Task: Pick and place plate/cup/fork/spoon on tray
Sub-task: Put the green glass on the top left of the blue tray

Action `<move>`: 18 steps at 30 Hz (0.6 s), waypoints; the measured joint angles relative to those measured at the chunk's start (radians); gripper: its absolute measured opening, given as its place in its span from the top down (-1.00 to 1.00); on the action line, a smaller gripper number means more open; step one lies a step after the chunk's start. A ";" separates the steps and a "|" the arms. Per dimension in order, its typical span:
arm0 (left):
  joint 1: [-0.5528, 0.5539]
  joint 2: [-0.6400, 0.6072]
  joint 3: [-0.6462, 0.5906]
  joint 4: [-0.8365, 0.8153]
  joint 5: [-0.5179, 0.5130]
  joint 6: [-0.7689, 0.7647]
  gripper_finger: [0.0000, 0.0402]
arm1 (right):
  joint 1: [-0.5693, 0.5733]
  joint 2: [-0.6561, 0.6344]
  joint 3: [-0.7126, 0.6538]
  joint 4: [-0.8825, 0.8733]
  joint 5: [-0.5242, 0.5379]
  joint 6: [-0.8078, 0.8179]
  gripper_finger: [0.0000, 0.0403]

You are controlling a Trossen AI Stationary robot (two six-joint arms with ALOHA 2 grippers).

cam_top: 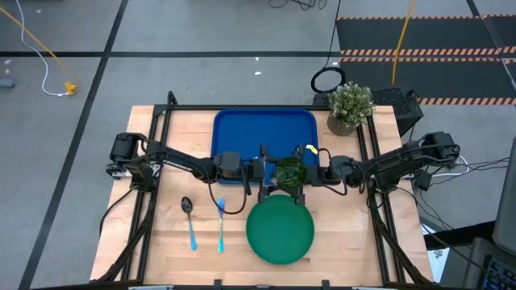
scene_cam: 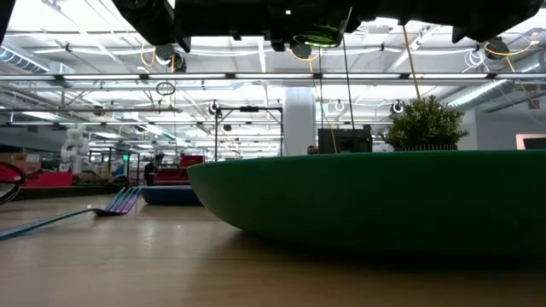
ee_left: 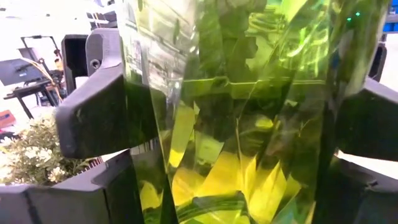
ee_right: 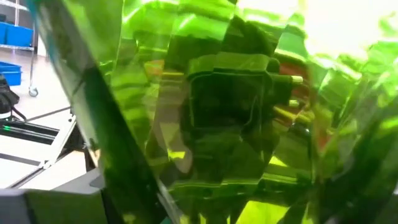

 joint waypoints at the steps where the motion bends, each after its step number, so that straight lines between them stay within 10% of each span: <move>1: -0.001 0.000 0.000 0.000 -0.008 -0.013 -0.71 | 0.000 -0.001 0.000 -0.004 0.000 0.004 -0.67; 18: -0.046 -0.236 0.002 -0.447 -0.174 -0.086 -0.97 | -0.002 -0.073 -0.004 -0.130 0.005 0.040 -0.67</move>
